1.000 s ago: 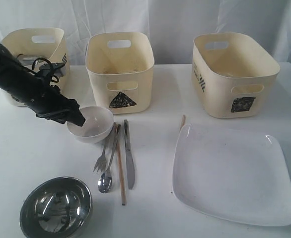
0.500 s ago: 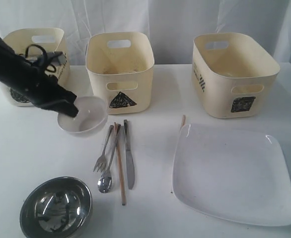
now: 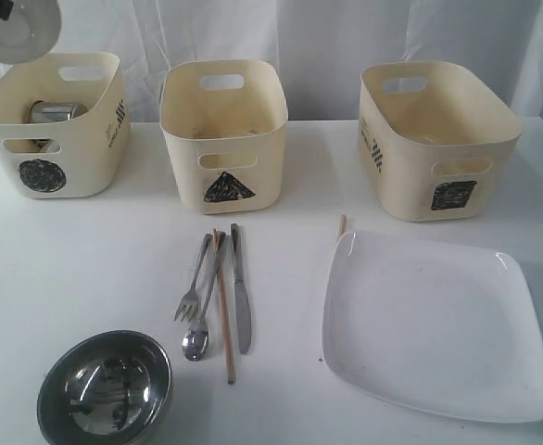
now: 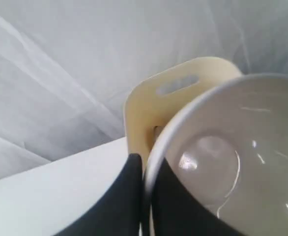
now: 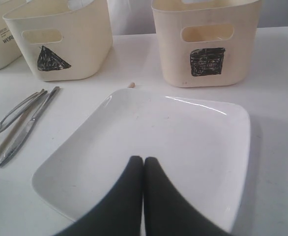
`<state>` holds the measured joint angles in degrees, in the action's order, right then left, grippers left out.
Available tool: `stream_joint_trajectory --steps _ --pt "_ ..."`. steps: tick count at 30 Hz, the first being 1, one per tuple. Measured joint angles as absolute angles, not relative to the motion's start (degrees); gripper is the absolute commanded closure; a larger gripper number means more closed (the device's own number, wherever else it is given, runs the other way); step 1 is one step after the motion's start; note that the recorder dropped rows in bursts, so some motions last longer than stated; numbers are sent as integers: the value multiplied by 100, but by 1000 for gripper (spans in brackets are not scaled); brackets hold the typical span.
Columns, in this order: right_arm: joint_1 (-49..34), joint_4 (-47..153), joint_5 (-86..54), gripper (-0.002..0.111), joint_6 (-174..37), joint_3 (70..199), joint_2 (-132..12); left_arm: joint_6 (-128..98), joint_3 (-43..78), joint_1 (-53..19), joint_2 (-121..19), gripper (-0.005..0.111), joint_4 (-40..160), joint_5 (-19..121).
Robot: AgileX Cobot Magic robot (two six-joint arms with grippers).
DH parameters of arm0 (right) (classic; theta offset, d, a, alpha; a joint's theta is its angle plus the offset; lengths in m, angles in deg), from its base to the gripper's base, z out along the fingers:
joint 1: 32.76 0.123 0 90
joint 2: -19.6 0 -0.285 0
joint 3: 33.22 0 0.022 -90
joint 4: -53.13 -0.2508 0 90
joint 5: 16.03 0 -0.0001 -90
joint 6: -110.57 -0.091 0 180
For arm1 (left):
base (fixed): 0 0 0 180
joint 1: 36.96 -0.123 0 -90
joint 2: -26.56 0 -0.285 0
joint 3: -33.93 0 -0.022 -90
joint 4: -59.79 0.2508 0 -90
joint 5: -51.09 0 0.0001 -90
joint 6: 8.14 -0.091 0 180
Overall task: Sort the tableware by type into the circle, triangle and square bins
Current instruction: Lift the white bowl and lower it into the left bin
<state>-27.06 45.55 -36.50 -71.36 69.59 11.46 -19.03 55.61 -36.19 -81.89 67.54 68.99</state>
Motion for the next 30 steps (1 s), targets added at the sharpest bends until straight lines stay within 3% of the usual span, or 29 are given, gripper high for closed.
stream_joint_trajectory --steps 12,17,30 --pt "-2706 4555 -3650 108 -7136 6959 1146 -1757 5650 -3903 -9836 103 6474 5399" --pt "-2706 4555 -3650 108 -7136 6959 1146 -1381 5673 -3903 -10207 58 6474 5298" --pt "-2706 4555 -3650 108 -7136 6959 1146 -814 5727 -3508 -8961 57 6385 7135"
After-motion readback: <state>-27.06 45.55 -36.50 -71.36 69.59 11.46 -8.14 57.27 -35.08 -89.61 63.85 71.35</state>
